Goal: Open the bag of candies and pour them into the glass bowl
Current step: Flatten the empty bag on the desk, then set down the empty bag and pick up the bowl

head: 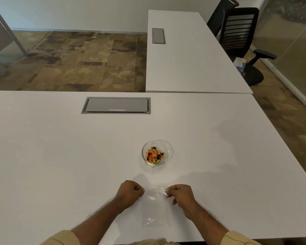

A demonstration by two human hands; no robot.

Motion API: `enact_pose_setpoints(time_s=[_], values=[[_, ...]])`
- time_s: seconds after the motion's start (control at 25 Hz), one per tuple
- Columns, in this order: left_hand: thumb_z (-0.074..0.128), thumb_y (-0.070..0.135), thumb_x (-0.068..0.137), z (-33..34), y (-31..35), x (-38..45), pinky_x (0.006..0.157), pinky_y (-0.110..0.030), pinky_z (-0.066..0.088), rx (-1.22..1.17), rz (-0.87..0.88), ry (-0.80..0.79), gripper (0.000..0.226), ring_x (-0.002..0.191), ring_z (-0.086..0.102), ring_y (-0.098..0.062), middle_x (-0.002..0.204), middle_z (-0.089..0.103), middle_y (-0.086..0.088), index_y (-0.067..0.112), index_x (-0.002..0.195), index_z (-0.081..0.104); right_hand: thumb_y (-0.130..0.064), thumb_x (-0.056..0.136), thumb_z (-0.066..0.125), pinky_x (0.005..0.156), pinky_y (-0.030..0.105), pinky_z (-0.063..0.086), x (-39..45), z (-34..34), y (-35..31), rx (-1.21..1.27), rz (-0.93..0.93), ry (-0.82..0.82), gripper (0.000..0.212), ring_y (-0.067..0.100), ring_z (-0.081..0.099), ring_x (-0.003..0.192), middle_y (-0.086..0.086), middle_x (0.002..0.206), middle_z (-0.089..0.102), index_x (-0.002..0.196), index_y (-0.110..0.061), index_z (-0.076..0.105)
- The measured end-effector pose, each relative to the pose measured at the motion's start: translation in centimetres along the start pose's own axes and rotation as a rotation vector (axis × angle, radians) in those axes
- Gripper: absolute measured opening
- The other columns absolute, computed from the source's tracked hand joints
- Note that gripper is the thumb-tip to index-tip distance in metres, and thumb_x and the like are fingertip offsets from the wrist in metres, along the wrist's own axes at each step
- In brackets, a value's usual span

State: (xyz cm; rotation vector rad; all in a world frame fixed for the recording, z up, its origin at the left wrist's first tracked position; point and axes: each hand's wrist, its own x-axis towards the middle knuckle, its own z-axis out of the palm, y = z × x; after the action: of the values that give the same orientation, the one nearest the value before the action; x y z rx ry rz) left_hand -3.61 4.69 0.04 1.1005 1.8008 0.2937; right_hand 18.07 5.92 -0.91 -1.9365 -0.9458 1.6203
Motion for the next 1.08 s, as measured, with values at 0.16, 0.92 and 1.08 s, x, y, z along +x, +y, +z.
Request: enact_pose_setpoints(time_s=[0.16,0.92,1.08], values=[[0.067,0.024,0.084,0.6,-0.2,0.7,0.058,-0.016,0.047,0.066,0.004,0.040,0.015,0.068,0.061,-0.003,0.073,0.068,0.012,0.015,0.079,0.078,0.000,0.073,0.074,0.048,0.025,0.047,1.0,0.3,0.8,-0.061,-0.025,0.005,0.005,0.016,0.058,0.055,0.018,0.073,0.074,0.071,0.003,0.076],[0.074,0.022,0.086,-3.4,6.7,7.6,0.077,-0.036,0.062,-0.572,-0.107,0.052,0.056,0.079,0.070,-0.022,0.094,0.072,-0.006,0.011,0.137,0.054,-0.016,0.084,0.071,0.074,0.043,0.059,7.5,0.2,-9.7,0.149,-0.083,-0.049,0.039,0.025,0.065,0.082,0.014,0.103,0.067,0.120,-0.023,0.057],[0.064,0.013,0.091,-2.3,6.5,8.4,0.080,-0.037,0.063,-0.617,-0.130,0.041,0.034,0.078,0.072,-0.021,0.091,0.075,-0.007,0.009,0.124,0.068,-0.002,0.085,0.061,0.073,0.041,0.061,8.2,1.8,-9.4,0.147,-0.071,-0.082,0.042,0.029,0.068,0.096,0.013,0.106,0.067,0.122,-0.021,0.061]])
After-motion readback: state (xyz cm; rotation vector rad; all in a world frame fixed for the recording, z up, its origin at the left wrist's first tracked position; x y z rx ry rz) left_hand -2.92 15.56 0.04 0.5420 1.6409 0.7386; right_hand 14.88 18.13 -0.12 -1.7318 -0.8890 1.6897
